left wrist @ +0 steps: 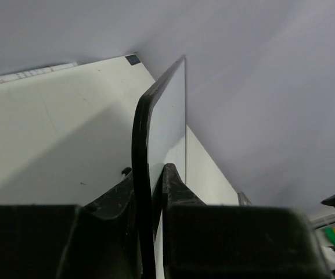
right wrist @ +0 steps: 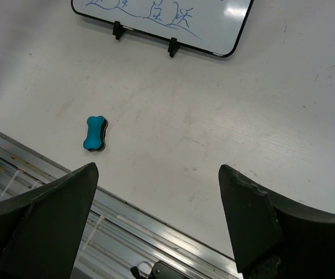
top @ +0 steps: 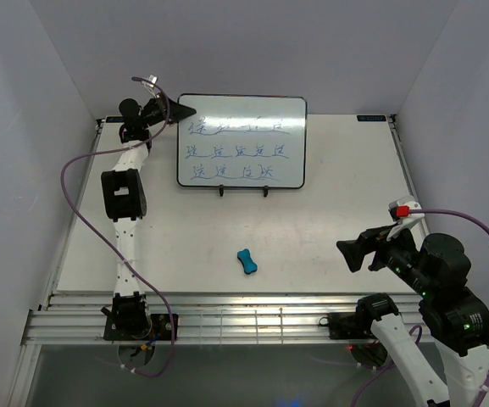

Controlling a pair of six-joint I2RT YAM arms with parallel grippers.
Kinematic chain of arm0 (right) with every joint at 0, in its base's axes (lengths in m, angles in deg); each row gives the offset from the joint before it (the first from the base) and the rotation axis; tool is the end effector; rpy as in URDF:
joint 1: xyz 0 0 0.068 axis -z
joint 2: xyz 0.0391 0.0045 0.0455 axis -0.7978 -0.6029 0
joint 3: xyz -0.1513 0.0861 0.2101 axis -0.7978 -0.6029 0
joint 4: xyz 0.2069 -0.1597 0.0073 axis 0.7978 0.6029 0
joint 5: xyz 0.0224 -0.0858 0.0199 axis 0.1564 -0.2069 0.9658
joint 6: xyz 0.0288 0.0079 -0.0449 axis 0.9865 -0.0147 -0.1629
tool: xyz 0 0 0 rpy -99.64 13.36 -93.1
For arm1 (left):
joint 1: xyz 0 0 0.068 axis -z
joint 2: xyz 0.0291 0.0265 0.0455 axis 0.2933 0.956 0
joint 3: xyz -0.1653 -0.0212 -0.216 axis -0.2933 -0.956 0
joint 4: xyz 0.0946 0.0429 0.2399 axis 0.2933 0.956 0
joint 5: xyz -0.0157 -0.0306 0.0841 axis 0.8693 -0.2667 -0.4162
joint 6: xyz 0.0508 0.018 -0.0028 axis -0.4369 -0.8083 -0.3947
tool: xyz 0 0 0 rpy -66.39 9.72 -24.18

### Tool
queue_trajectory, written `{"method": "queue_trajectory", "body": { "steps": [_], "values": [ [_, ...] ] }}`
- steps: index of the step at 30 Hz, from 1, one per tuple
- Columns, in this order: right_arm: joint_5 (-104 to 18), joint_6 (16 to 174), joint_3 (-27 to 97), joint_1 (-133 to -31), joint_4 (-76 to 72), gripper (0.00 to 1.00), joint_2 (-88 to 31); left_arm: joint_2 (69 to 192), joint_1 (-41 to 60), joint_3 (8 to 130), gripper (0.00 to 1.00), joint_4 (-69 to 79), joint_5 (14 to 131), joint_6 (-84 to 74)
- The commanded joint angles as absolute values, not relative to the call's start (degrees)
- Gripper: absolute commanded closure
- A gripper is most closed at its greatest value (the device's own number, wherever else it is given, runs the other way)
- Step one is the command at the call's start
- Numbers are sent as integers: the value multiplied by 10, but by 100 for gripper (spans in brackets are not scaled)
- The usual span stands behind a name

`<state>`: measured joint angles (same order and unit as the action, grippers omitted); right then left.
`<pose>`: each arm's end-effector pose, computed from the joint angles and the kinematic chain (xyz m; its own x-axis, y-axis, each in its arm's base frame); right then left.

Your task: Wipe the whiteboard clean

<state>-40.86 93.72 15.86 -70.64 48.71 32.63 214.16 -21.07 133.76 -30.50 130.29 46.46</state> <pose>0.0351 0.0179 0.3692 -0.2935 0.0045 -0.9560 -0.4369 0.8888 0.1383 0.6025 0.0097 0.1938 -0.6340 -0.4069 -0.6576 0.6256 0.2300 -0.7455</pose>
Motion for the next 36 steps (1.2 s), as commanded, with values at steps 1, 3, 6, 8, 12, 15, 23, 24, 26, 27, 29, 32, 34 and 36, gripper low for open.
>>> {"method": "queue_trajectory", "body": {
  "steps": [1,3,6,8,12,15,23,24,26,27,29,32,34,36],
  "values": [
    [-411,931,160,-709,459,10,318,2133,-207,1357,85,-335,1286,452],
    [-412,933,161,-709,456,10,318,2133,-207,1357,100,-342,1285,460],
    [-410,935,163,-709,455,10,317,2125,-208,1345,100,-363,1284,473],
    [-410,935,164,-709,455,10,318,2115,-208,1331,100,-372,1280,482],
    [-409,939,167,-709,454,10,321,2100,-211,1315,100,-399,1271,491],
    [-410,941,169,-709,453,10,324,2092,-212,1308,100,-448,1272,511],
    [-409,943,164,-709,451,10,330,2063,-217,1282,100,-554,1252,547],
    [-409,943,164,-709,451,10,329,2060,-219,1273,100,-567,1246,557],
    [-409,942,164,-709,448,10,329,2059,-220,1273,100,-585,1238,574],
    [-408,942,163,-709,446,10,330,2059,-220,1273,100,-602,1227,589],
    [-408,942,160,-709,444,10,331,2055,-219,1272,100,-606,1217,598],
    [-406,943,157,-709,441,10,335,2048,-219,1260,100,-651,1199,627],
    [-406,943,159,-709,445,10,336,2045,-219,1249,100,-667,1192,642],
    [-405,942,162,-709,446,10,338,2035,-219,1234,100,-703,1183,652]
  ]
}}
